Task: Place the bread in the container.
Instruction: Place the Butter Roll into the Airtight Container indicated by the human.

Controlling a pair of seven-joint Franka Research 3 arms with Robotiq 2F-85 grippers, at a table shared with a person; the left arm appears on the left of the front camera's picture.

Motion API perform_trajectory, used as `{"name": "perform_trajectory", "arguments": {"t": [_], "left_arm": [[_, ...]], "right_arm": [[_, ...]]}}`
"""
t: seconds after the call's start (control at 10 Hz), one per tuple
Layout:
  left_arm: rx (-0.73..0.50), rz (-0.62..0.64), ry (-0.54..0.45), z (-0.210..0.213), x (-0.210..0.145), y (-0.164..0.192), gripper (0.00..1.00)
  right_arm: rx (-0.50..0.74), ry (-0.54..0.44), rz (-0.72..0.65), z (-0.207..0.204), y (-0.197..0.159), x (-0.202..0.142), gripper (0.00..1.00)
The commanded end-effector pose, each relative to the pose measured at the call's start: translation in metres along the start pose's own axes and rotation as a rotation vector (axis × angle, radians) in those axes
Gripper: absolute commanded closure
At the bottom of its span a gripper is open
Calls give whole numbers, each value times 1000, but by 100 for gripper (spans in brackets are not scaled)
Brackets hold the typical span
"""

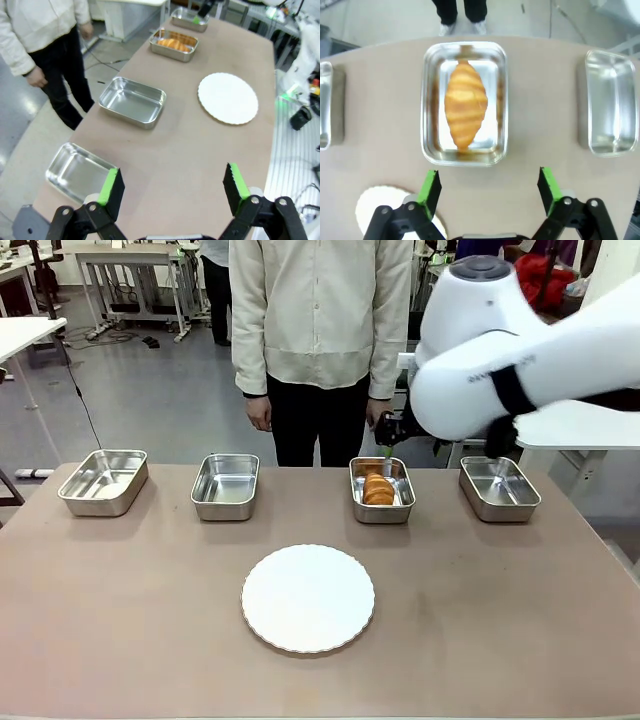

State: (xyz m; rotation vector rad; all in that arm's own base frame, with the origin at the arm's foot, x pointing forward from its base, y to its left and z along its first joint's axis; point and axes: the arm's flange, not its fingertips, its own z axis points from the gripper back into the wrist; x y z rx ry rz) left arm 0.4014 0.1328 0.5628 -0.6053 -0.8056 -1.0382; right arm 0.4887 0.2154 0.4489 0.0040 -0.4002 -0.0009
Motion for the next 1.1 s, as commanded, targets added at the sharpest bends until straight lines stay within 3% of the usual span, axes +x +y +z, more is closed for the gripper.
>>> {"name": "perform_trajectory", "arguments": {"t": [0.0, 0.3, 1.0], "left_arm": [[-5, 4, 12, 0, -1, -2, 0], [-5, 4, 12, 0, -1, -2, 0], [-5, 4, 12, 0, -1, -2, 0]], "right_arm": [[8, -88, -26, 29, -15, -73, 0], [20, -53, 14, 32, -21, -101, 0], [-1, -51, 9, 33, -18, -105, 0]]}}
